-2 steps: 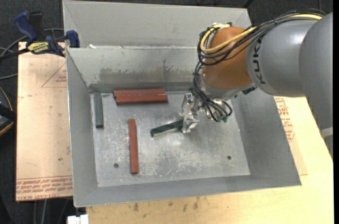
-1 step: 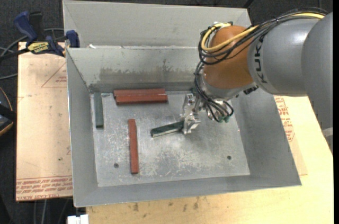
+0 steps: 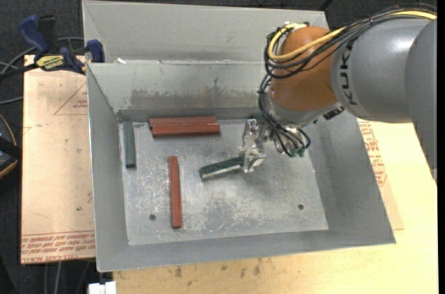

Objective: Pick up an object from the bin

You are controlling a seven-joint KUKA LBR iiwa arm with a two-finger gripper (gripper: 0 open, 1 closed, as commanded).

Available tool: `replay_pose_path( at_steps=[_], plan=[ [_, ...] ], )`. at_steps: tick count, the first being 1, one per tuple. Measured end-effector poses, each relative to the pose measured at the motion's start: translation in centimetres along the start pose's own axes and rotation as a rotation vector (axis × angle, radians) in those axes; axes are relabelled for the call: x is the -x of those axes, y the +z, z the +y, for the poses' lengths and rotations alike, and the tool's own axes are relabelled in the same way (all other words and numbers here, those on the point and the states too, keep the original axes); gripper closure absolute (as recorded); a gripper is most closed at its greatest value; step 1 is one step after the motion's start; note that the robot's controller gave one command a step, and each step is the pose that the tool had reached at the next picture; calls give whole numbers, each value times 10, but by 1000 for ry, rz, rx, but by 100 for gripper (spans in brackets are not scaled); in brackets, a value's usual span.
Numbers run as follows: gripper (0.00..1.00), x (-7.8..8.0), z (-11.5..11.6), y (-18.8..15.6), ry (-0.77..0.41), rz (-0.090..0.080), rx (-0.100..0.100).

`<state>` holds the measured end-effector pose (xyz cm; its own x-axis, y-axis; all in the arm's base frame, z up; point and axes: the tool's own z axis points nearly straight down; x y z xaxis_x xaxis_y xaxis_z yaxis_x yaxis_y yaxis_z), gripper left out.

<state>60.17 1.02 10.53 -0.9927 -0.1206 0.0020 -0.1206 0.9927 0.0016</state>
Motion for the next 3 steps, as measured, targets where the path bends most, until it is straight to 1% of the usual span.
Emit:
replay_pose_path(
  at_steps=[1,3],
  plan=[
    [100,3,0,-12,0,-9,-1],
    [100,1,0,-33,1,0,0]
  ],
)
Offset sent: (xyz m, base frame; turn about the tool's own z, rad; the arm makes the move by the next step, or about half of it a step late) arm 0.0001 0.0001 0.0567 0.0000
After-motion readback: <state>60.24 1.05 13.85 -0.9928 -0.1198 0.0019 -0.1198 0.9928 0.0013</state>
